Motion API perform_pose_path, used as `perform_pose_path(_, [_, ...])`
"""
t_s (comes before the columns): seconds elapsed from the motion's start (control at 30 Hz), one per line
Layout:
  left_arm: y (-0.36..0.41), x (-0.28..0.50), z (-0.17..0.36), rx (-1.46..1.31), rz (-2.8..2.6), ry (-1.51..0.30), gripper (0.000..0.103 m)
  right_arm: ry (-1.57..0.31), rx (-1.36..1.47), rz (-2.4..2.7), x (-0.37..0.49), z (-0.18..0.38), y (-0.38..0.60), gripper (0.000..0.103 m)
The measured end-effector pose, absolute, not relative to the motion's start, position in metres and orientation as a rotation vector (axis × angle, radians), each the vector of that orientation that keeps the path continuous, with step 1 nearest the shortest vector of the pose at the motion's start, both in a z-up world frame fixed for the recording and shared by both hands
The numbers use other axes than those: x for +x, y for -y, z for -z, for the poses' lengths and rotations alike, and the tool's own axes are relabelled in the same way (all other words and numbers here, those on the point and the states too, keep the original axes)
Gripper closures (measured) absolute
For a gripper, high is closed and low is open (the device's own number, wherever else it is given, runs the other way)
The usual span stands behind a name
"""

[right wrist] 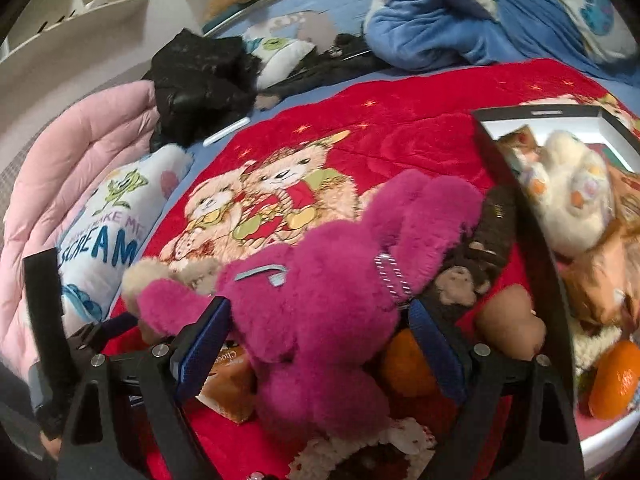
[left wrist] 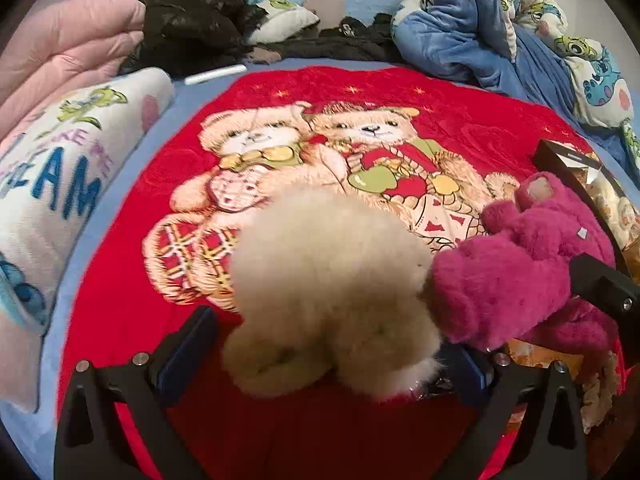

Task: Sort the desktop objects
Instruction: 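Close the left tool on the beige plush while the right tool grasps the pink plush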

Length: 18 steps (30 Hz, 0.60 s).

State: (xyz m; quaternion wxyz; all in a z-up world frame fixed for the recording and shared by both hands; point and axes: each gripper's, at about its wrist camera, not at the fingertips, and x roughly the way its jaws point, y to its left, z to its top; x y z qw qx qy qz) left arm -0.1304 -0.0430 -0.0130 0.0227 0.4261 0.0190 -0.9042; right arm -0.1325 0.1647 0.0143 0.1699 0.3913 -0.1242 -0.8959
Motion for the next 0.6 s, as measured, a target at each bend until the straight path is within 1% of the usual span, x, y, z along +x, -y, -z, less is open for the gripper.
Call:
perform_pose_path(0.17, [0.044,-0.132,0.018,1.313,2.811,-0.063,0.000,0.320,1.130,2.542,-0.146,-0.005,-0.155,0.014])
perform_pose_path(0.23, [0.046,-0.133,0.021,1.329,2.814,-0.096,0.000,0.303,1.129,2.543,-0.147,-0.002,-0.152,0.019])
perform_pose_path(0.27, [0.049,-0.133,0.022,1.339,2.818,-0.123,0.000,0.292,1.126,2.551,-0.147,-0.002,-0.150,0.020])
perform_pose_path(0.33, [0.054,-0.134,0.024,1.348,2.827,-0.174,0.000,0.255,1.131,2.554,-0.145,-0.003,-0.147,0.027])
perform_pose_path(0.47, [0.050,-0.132,0.023,1.335,2.822,-0.141,0.000,0.252,1.123,2.557,-0.143,-0.002,-0.148,0.036])
perform_pose_path(0.53, [0.051,-0.131,0.022,1.335,2.825,-0.150,0.000,0.261,1.120,2.562,-0.141,-0.004,-0.149,0.042])
perform_pose_path(0.57, [0.053,-0.131,0.021,1.333,2.829,-0.160,0.000,0.267,1.118,2.563,-0.140,-0.005,-0.149,0.043])
perform_pose_path(0.6, [0.055,-0.129,0.020,1.323,2.841,-0.186,0.004,0.275,1.110,2.563,-0.139,-0.005,-0.150,0.045])
